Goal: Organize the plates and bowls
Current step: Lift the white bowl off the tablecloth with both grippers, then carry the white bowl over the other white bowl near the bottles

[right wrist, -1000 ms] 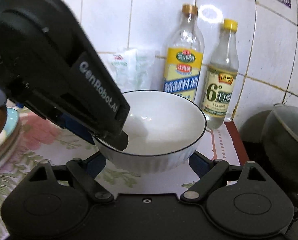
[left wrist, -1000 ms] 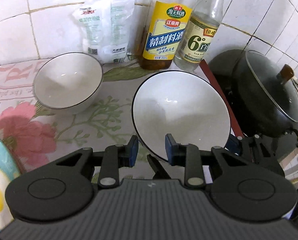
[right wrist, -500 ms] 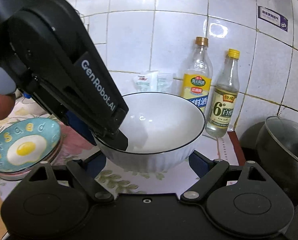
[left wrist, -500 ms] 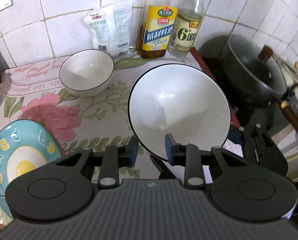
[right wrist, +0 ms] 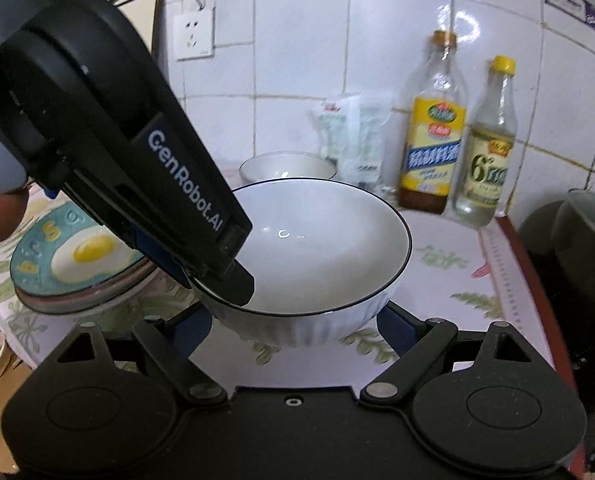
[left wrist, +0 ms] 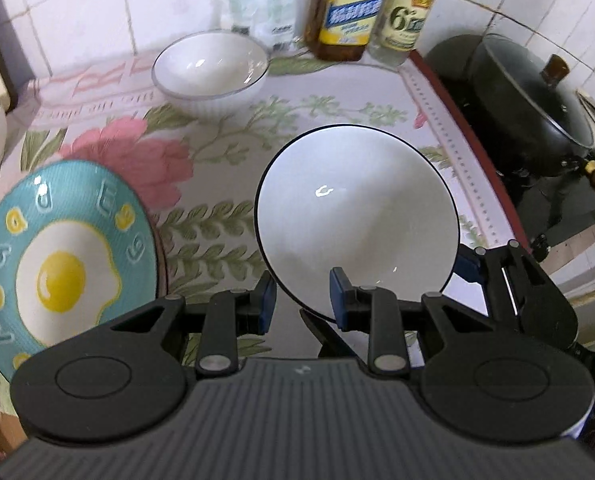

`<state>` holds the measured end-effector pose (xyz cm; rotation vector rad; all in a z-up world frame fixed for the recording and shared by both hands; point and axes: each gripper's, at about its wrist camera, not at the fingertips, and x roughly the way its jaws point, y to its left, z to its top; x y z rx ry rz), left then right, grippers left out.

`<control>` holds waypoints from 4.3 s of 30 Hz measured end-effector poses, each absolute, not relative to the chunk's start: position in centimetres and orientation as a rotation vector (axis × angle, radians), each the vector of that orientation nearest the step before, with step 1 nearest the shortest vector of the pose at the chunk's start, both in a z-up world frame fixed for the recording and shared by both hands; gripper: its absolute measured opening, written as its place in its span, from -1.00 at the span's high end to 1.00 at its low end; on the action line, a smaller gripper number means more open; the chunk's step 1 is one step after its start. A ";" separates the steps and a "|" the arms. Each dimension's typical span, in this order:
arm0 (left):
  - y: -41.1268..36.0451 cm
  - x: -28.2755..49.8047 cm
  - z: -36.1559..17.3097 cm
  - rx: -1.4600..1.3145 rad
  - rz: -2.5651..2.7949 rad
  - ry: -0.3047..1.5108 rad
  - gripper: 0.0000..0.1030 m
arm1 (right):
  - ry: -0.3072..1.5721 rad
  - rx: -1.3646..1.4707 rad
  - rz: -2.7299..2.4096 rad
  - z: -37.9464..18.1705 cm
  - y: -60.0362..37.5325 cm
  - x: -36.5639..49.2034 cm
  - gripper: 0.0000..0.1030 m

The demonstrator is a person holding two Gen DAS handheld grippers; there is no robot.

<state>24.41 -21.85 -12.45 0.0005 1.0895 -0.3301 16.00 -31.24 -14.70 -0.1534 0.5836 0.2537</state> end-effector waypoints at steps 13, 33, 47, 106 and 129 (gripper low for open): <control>-20.3 25.3 -15.8 -0.030 -0.322 1.119 0.48 | 0.653 -0.132 0.292 -18.5 -29.9 17.8 -0.80; -18.2 23.9 -14.2 -0.123 -0.353 1.079 0.03 | 0.683 -0.055 0.217 -14.8 -32.3 14.1 -0.84; -13.9 24.4 -9.1 -0.240 -0.333 0.882 0.06 | 0.657 0.243 0.391 -6.7 -38.1 19.9 -0.84; -14.2 40.2 -13.7 -0.210 -0.260 0.954 0.78 | 0.927 0.387 0.095 -13.1 -33.8 39.6 0.76; -12.2 26.1 -4.0 -0.192 -0.295 0.921 0.77 | 0.843 0.439 0.186 -4.4 -33.7 25.0 0.72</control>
